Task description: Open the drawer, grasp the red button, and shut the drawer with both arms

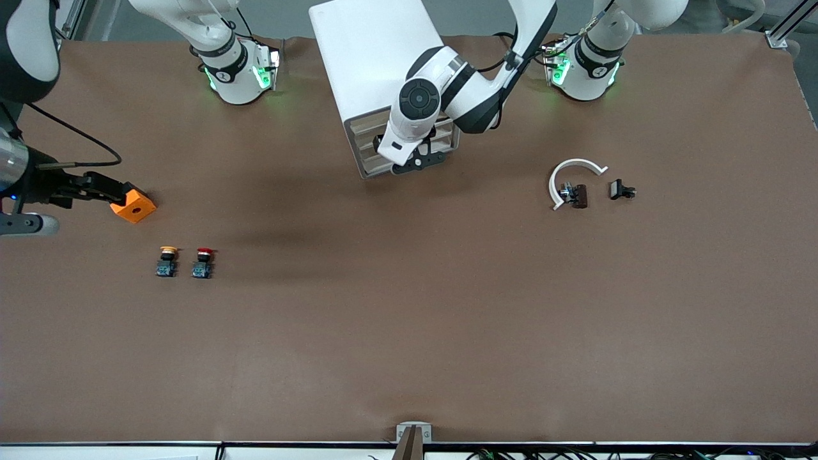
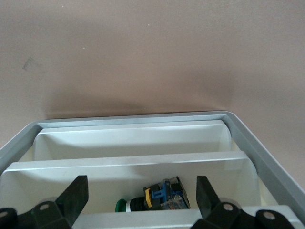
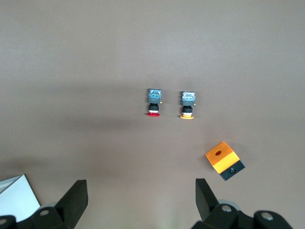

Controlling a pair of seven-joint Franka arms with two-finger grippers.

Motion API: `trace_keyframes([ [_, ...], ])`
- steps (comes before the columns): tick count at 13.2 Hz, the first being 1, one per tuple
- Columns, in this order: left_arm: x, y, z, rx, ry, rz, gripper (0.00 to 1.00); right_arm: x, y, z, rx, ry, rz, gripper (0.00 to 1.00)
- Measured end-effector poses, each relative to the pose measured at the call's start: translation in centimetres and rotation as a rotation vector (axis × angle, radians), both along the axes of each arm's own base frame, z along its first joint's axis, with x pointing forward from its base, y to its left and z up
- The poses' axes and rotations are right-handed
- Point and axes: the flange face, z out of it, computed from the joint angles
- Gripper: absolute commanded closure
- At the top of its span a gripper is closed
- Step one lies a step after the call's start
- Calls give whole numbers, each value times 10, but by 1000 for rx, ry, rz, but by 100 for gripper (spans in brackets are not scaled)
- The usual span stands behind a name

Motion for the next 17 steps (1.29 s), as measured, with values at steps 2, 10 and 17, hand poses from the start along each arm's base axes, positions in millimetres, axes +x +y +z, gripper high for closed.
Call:
trace_keyframes([
  [2,2,2,-1,4,3,14,0,0,-1,10,-1,-16,-1,0],
  [10,128,81,34,1,-80,181,0,-31,-1,60,6,-82,0,0],
  [17,247,206,111,132,-258,253,0,-59,1,58,15,-157,10,0],
])
